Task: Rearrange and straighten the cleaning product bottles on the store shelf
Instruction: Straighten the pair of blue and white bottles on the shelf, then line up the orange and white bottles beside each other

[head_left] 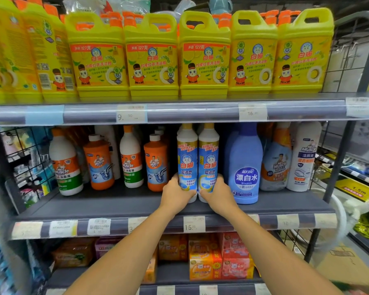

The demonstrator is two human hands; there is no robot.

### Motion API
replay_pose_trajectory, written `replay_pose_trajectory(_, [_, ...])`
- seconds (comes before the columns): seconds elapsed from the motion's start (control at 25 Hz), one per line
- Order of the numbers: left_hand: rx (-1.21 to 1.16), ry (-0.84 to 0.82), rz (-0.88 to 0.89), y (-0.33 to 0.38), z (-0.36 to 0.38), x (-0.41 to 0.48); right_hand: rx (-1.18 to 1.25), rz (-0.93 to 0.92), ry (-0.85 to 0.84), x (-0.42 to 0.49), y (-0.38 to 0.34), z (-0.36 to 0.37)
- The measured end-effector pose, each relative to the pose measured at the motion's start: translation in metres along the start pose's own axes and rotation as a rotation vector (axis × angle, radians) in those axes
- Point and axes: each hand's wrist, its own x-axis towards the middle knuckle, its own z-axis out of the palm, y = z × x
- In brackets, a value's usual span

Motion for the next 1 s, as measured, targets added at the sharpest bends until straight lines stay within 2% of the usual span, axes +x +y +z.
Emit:
replay_pose_trajectory(0.12, [0.076,-0.050,-0.026,0.001,-0.006,-0.005,-0.054,0.022,-0.006,-0.011,-0.010,-0.006])
replay_pose_trajectory(0.24, [0.273,-0.145,0.001,0.001,-0.026,-0.011,-0.271,-0.005,0.028,-0.028,-0.021,-0.007])
replay_pose_trajectory(0.36, [0.594,-0.252,0.047,-0.003,-0.061,-0.020,-0.549,-0.157,0.000,-0.049,-0.042,0.003])
replay_pose_trajectory(0.48, [0.790,-0.342,0.085,-0.011,-0.102,-0.029,-0.694,-0.354,-0.150,-0.062,-0.071,0.027])
replay_pose_trajectory(0.64, [0.974,-0.317,0.086,-0.024,-0.164,-0.035,-0.733,-0.493,-0.267,-0.063,-0.103,0.069])
replay_pose_trajectory(1.0, [1.172,-0.156,-0.030,-0.061,-0.290,-0.021,-0.700,-0.521,-0.342,-0.042,-0.172,0.162])
